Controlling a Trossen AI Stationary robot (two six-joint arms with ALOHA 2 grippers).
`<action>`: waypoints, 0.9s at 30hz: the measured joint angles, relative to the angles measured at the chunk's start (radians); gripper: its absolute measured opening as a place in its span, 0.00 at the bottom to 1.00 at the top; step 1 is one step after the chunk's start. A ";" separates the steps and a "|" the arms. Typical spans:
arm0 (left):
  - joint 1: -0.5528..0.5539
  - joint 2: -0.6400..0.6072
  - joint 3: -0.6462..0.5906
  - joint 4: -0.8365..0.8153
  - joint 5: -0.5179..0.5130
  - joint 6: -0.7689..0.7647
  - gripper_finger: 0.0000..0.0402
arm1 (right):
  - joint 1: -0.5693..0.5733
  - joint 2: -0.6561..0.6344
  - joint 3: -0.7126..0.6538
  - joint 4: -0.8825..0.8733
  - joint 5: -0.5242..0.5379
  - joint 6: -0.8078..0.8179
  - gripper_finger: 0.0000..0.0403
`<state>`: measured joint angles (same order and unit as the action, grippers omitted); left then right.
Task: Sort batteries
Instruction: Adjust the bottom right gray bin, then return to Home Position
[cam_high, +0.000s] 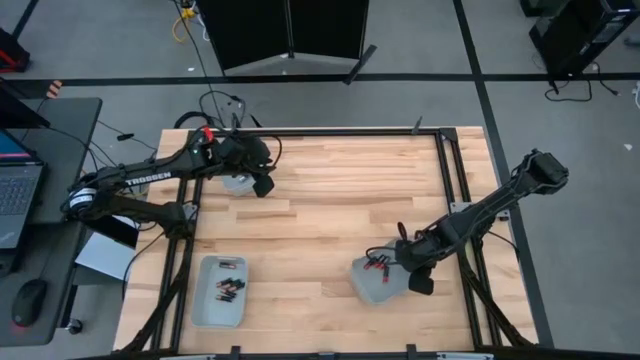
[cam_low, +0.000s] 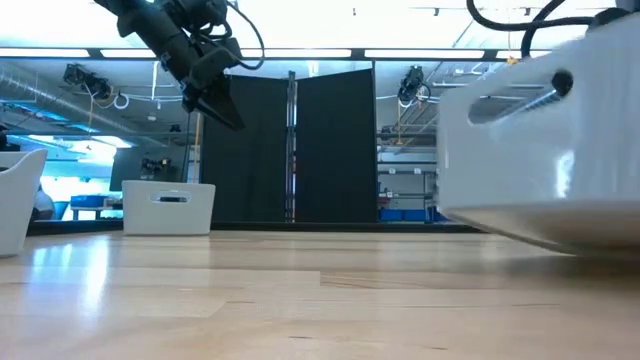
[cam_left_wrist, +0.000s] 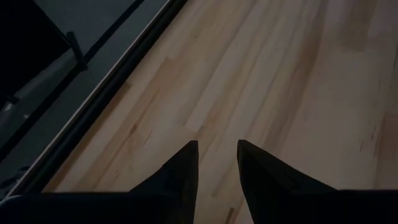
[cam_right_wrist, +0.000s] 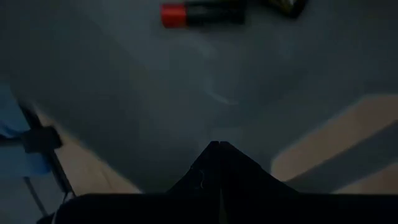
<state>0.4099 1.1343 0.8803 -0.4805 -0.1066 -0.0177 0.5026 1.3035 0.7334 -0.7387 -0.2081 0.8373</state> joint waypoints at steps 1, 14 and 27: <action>0.000 0.000 0.000 0.001 0.000 0.000 0.30 | 0.000 -0.003 0.000 -0.012 -0.004 0.006 0.03; 0.000 0.000 0.000 0.026 -0.016 -0.012 0.30 | 0.000 -0.072 0.000 -0.304 0.002 0.047 0.03; -0.050 -0.002 -0.091 0.302 0.027 -0.013 0.30 | 0.044 -0.102 0.253 -0.482 0.319 -0.009 0.03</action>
<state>0.3597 1.1321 0.7895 -0.1787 -0.0793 -0.0307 0.5465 1.2019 0.9863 -1.2210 0.1107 0.8279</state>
